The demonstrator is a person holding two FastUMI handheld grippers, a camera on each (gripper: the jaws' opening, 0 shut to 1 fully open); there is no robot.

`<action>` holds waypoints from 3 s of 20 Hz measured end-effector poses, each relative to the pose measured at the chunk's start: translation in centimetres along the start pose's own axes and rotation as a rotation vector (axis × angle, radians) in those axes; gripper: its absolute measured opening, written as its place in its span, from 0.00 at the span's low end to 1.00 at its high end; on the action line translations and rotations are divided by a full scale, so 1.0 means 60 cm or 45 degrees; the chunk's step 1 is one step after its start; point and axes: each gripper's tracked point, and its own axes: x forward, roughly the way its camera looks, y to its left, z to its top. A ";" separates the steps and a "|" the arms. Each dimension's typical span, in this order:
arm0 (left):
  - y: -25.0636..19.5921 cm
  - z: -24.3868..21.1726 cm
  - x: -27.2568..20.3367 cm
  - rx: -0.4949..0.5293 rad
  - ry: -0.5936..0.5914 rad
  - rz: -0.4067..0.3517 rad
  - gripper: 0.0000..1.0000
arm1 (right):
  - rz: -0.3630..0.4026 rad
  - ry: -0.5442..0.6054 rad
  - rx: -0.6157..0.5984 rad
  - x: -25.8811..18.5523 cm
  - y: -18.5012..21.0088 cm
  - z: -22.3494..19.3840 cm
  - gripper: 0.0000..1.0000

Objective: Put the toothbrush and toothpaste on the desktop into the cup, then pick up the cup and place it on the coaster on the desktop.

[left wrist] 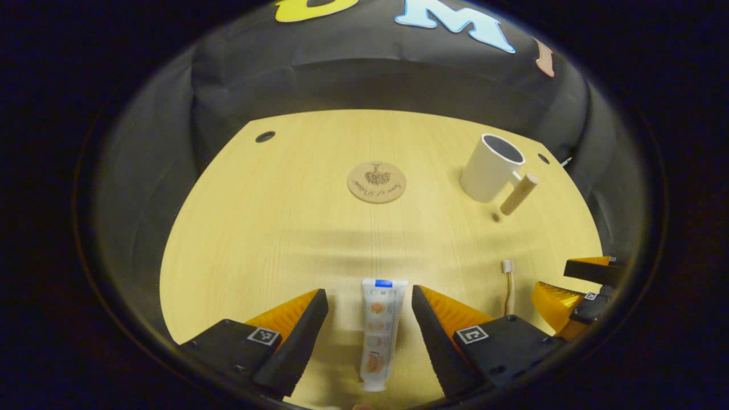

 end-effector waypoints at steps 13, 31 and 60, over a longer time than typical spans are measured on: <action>-0.006 -0.087 0.028 0.028 0.354 -0.001 0.98 | 0.065 0.402 0.041 0.044 0.022 -0.083 0.83; -0.005 -0.103 0.030 0.086 0.417 0.002 0.85 | 0.067 0.537 0.072 0.060 0.037 -0.115 0.32; -0.034 -0.014 -0.034 0.157 0.039 -0.103 0.24 | 0.299 0.071 0.224 -0.024 0.049 -0.030 0.02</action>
